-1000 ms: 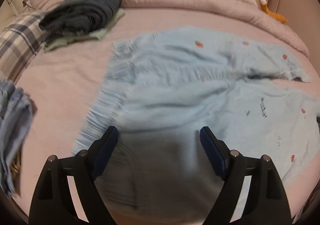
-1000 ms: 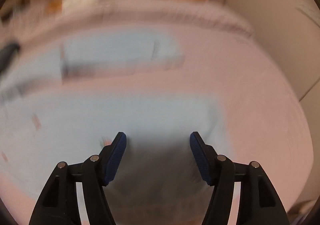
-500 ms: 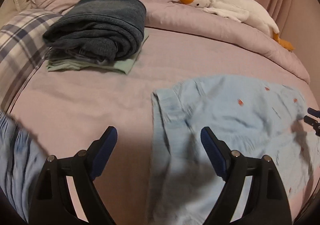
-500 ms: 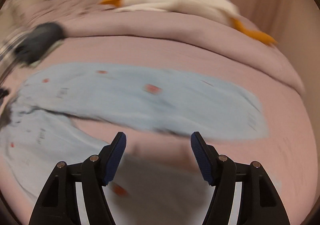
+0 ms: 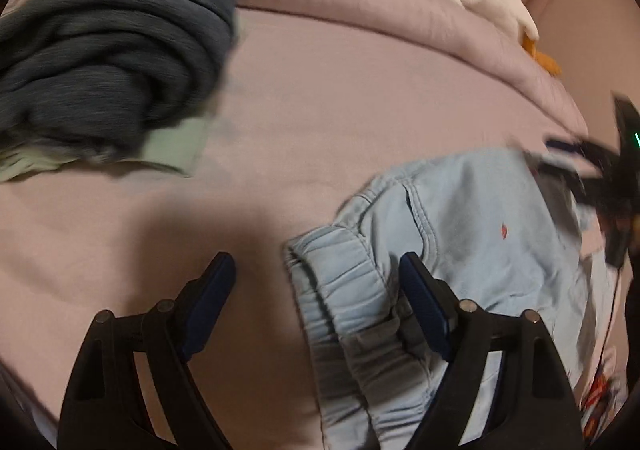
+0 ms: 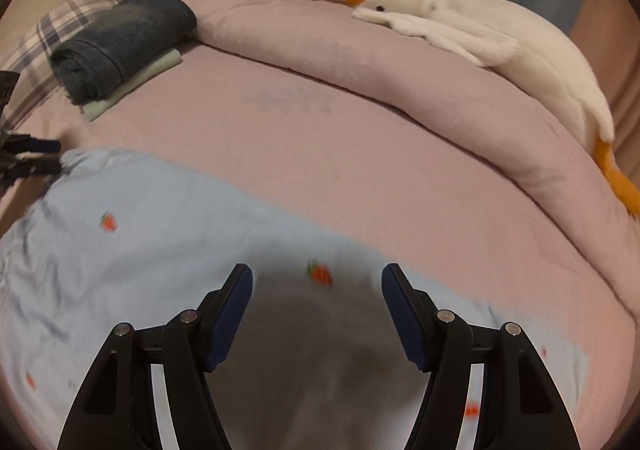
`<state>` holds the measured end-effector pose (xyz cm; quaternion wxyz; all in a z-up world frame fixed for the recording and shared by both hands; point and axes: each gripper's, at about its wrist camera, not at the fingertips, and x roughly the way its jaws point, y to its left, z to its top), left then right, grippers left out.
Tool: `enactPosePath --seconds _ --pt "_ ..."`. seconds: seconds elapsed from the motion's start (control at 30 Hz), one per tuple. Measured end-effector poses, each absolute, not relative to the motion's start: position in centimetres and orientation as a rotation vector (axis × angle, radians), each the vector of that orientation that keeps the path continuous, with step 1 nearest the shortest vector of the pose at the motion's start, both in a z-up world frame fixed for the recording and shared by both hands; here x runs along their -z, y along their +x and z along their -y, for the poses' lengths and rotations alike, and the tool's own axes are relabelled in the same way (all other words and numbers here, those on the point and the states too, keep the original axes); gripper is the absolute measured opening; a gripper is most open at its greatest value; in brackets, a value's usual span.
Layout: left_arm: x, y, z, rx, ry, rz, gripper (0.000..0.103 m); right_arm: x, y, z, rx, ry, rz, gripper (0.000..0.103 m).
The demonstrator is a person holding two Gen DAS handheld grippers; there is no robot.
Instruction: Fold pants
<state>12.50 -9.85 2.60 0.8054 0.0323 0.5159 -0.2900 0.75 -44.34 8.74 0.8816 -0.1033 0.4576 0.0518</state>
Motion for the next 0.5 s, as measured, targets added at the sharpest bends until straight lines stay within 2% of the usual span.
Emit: enactPosePath --seconds 0.13,0.17,0.23,0.27,0.33,0.37,0.4,0.43,0.47,0.5 --pt "-2.5 12.8 11.1 0.671 0.166 -1.106 0.062 -7.2 5.5 43.5 -0.143 -0.221 -1.019 0.067" --pt "-2.6 12.6 11.4 0.706 0.180 -1.109 0.052 -6.4 6.6 43.6 -0.152 -0.227 -1.066 0.067" --pt "-2.7 12.3 12.0 0.732 0.213 -1.104 0.048 -4.4 8.0 43.8 -0.191 -0.234 -1.175 0.070" --pt "-2.8 12.1 12.1 0.747 0.219 -1.102 0.043 -4.3 8.1 44.1 -0.205 -0.217 -1.163 0.074" --pt "-2.9 11.9 12.2 0.769 0.209 -1.095 0.039 -4.2 8.2 44.3 -0.233 -0.170 -1.181 0.070" --pt "-2.9 12.1 12.1 0.772 0.198 -1.097 0.038 -4.4 7.9 43.9 -0.267 -0.174 -1.186 0.053" --pt "-2.9 12.2 12.1 0.772 0.189 -1.096 0.037 -4.8 7.4 43.2 -0.308 -0.203 -1.180 0.029" --pt "-2.8 12.3 12.0 0.771 0.177 -1.092 0.037 -5.0 7.0 42.5 -0.338 -0.232 -1.179 0.016" --pt "-2.6 12.3 12.0 0.765 0.176 -1.086 0.037 -5.2 6.5 41.4 -0.356 -0.284 -1.176 0.008" --pt "-2.4 12.1 12.1 0.754 0.179 -1.077 0.037 -5.3 6.2 40.7 -0.359 -0.317 -1.171 0.008"
